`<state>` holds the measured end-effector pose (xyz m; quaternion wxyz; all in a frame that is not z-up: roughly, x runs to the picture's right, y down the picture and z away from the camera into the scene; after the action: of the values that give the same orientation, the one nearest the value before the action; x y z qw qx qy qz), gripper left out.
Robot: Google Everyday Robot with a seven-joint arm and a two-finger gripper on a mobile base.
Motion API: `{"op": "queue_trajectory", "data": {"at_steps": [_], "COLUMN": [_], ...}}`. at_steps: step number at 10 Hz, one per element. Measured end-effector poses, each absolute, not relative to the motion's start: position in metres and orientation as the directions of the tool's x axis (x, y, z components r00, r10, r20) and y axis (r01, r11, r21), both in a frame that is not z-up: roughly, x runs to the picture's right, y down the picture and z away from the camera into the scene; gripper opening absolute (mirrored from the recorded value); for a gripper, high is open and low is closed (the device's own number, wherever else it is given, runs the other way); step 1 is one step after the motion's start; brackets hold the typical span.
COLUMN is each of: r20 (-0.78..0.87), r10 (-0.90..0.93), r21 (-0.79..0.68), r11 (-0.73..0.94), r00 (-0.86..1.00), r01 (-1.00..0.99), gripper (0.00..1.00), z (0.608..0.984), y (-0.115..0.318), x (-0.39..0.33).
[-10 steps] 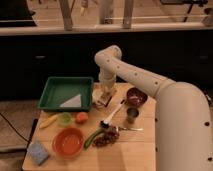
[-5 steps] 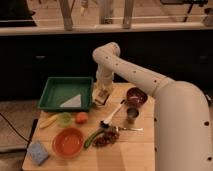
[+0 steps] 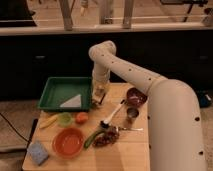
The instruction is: Place eraser in paper cup
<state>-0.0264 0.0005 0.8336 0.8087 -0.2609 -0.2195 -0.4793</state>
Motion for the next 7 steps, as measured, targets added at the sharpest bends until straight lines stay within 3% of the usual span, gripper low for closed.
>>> {"op": "queue_trajectory", "data": {"at_steps": [2,7], "r20": [0.613,0.631], "r10": [-0.660,-0.645], "r21": [-0.206,-0.204], "r11": [0.397,0.398], "r00": [0.434,0.431], "r01": [0.894,0.895], "gripper": [0.02,0.53], "z": [0.8347,0.8395], "y": [-0.0004,-0.0031], "x": [-0.0308,-0.0333]}}
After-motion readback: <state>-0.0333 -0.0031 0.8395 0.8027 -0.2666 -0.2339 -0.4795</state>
